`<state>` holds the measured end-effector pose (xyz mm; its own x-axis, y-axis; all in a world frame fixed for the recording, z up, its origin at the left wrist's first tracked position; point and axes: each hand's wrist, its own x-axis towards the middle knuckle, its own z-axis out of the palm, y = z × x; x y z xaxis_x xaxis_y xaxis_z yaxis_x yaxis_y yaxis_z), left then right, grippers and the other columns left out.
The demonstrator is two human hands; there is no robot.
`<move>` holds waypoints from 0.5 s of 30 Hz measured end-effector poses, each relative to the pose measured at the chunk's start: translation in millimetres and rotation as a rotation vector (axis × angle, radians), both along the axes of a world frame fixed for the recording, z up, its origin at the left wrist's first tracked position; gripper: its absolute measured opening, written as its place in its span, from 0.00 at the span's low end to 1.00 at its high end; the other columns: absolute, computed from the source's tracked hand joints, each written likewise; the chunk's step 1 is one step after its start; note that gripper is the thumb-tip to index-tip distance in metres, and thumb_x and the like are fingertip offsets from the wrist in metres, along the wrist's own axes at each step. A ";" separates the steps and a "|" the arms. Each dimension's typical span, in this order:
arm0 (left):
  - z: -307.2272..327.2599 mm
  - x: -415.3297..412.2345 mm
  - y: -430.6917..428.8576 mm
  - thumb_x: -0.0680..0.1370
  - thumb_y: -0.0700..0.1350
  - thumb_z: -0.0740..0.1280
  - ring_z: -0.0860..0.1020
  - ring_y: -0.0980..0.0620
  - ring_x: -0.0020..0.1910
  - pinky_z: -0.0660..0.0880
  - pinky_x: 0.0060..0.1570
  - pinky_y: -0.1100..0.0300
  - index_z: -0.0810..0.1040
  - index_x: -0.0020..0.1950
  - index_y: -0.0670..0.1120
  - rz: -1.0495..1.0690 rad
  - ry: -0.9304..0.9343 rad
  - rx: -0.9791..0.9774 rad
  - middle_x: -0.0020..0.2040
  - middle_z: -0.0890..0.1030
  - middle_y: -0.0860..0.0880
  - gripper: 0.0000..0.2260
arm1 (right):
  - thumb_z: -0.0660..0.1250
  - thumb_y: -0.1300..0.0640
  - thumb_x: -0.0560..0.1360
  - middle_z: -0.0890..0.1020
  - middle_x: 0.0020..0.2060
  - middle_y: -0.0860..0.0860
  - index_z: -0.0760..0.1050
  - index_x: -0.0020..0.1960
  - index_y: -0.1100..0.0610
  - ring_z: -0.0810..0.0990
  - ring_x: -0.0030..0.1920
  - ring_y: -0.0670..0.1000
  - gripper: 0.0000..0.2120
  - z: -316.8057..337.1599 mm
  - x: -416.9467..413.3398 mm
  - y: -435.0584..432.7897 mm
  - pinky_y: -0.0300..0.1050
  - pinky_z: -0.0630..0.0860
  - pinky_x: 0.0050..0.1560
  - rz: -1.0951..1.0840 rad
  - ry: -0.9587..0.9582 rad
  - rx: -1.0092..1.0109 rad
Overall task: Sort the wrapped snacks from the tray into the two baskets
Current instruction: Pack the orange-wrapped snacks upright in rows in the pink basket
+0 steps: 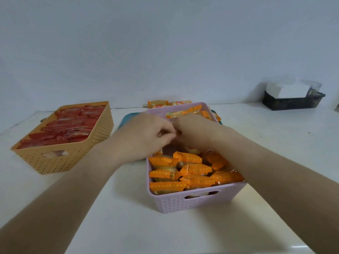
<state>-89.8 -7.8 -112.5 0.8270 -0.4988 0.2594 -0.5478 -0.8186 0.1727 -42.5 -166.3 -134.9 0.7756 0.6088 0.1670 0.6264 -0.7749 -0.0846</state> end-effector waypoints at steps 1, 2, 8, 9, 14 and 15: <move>0.5 4.1 2.5 0.78 0.49 0.65 0.75 0.59 0.39 0.68 0.38 0.64 0.83 0.49 0.54 0.054 -0.079 0.131 0.40 0.81 0.57 0.07 | 0.61 0.58 0.77 0.82 0.44 0.50 0.80 0.52 0.52 0.79 0.46 0.52 0.09 -0.8 1.6 -0.7 0.39 0.68 0.37 -0.014 -0.005 0.067; -0.5 8.4 4.6 0.78 0.50 0.64 0.77 0.55 0.44 0.69 0.40 0.61 0.82 0.51 0.55 0.086 -0.127 0.251 0.43 0.82 0.55 0.08 | 0.61 0.58 0.76 0.80 0.40 0.49 0.80 0.49 0.53 0.77 0.44 0.51 0.09 0.2 2.3 -1.2 0.38 0.66 0.34 -0.039 0.002 0.118; -0.7 18.6 -1.6 0.75 0.56 0.64 0.77 0.48 0.52 0.66 0.49 0.53 0.80 0.49 0.54 0.137 -0.087 0.526 0.46 0.80 0.53 0.09 | 0.60 0.57 0.73 0.82 0.33 0.58 0.79 0.40 0.64 0.80 0.36 0.57 0.13 20.9 -8.8 -9.5 0.50 0.78 0.39 -0.148 0.068 0.406; 1.1 19.5 -4.1 0.75 0.57 0.64 0.76 0.49 0.51 0.64 0.49 0.52 0.79 0.47 0.53 0.157 -0.055 0.581 0.43 0.79 0.53 0.10 | 0.60 0.57 0.73 0.83 0.33 0.59 0.79 0.40 0.65 0.81 0.35 0.57 0.13 22.8 -12.0 -10.8 0.50 0.79 0.38 -0.145 0.098 0.435; 1.3 25.0 -19.6 0.76 0.56 0.65 0.70 0.49 0.47 0.62 0.57 0.45 0.69 0.35 0.51 0.250 0.081 0.677 0.36 0.72 0.53 0.14 | 0.60 0.58 0.75 0.83 0.33 0.59 0.77 0.36 0.65 0.82 0.35 0.58 0.14 14.1 -16.4 -11.2 0.51 0.80 0.39 -0.154 0.282 0.286; 0.3 26.6 -20.7 0.76 0.56 0.65 0.70 0.49 0.50 0.61 0.58 0.44 0.71 0.39 0.52 0.257 0.097 0.684 0.39 0.74 0.52 0.11 | 0.60 0.58 0.75 0.82 0.33 0.58 0.77 0.36 0.63 0.81 0.35 0.57 0.13 11.2 -16.3 -11.4 0.48 0.79 0.39 -0.154 0.297 0.233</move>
